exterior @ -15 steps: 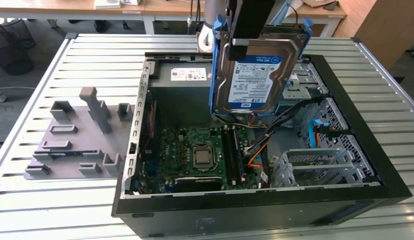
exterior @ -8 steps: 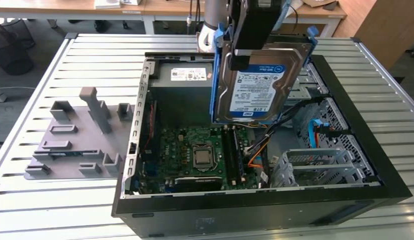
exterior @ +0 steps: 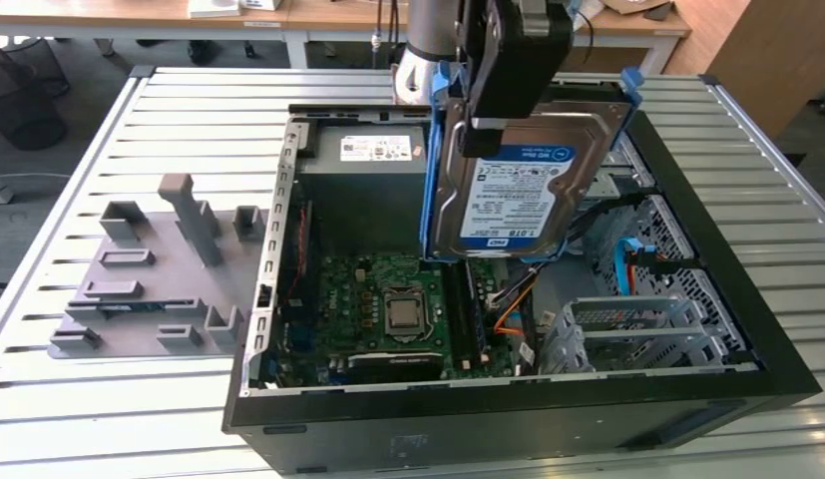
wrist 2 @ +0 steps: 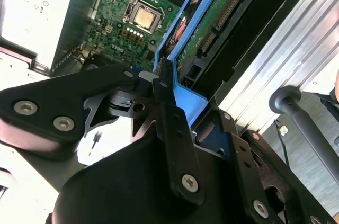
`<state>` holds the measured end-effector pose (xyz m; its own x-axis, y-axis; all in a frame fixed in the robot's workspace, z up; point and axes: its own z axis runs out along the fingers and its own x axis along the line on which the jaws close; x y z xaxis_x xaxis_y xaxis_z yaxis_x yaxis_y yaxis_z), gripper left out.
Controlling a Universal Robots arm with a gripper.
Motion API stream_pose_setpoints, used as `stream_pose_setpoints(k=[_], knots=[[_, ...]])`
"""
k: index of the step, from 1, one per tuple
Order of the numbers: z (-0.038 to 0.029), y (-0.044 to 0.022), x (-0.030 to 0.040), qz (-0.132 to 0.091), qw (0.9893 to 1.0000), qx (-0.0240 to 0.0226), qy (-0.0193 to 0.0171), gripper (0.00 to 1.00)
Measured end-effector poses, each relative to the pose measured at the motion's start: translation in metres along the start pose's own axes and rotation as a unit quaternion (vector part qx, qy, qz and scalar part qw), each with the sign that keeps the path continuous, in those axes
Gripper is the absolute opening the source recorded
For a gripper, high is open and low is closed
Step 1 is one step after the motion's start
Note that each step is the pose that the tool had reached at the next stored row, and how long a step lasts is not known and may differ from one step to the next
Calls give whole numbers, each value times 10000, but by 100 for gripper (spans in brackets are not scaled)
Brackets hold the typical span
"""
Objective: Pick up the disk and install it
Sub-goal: 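Insert the disk into the insertion slot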
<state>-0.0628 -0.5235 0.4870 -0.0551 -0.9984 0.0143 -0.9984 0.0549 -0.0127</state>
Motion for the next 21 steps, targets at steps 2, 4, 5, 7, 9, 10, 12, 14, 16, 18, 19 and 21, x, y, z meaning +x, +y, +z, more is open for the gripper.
stream_pose_setpoints(k=[2, 4, 5, 7, 9, 10, 12, 14, 16, 18, 19, 21], knots=[[6, -23, 8, 0, 10000, 0, -1, 36], [11, -57, 14, 0, 10000, 0, 0, 36], [13, -82, 15, 1, 10000, 0, 0, 36], [19, -128, 16, 1, 10000, 0, 0, 36], [22, -158, 18, 0, 10000, 0, 1, 36], [25, -166, 22, 0, 10000, 0, 0, 36], [30, -173, 45, 0, 10000, 0, 0, 36], [37, -177, 93, 0, 10000, 0, -1, 36], [42, -181, 135, 0, 10000, 0, 0, 36], [47, -187, 167, 0, 10000, 0, 0, 36], [51, -193, 182, 0, 10000, 0, 0, 36], [58, -224, 210, 0, 10000, -1, 0, 36]])
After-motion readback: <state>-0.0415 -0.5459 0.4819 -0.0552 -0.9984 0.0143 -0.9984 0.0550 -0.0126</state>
